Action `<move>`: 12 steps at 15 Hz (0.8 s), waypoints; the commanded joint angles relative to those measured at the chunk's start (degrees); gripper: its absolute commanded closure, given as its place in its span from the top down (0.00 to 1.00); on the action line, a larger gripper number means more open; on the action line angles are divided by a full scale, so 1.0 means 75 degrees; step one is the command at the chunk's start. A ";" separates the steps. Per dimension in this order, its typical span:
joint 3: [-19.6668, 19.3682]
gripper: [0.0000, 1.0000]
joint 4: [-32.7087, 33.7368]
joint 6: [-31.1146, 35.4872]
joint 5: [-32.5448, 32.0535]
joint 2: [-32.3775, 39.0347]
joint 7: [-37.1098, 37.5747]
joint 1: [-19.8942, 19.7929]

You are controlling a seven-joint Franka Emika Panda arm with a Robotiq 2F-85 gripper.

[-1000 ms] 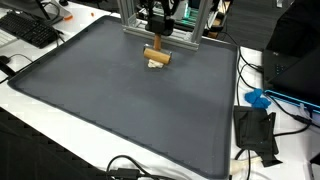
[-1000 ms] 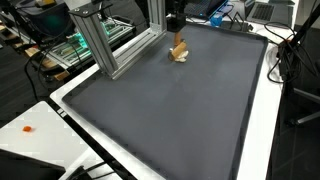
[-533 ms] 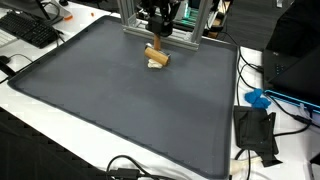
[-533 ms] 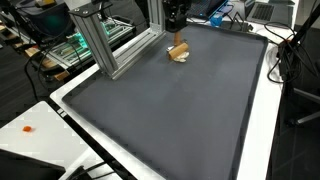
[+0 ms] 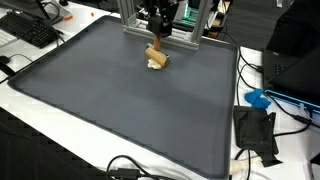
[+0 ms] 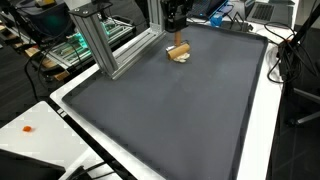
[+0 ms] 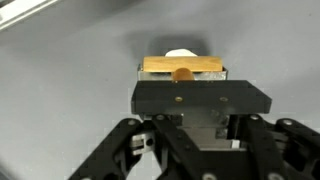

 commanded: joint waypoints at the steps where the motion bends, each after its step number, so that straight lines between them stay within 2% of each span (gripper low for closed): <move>1: 0.0037 0.31 -0.0198 0.0244 -0.0055 0.0041 0.0281 0.0038; 3: 0.0044 0.22 -0.0198 0.0276 -0.0106 0.0029 0.0330 0.0032; 6: 0.0029 0.22 -0.0174 0.0418 -0.0232 0.0102 0.0530 -0.0006; 12: -0.0019 0.22 -0.0016 0.0815 -0.0818 0.0361 0.1713 -0.0093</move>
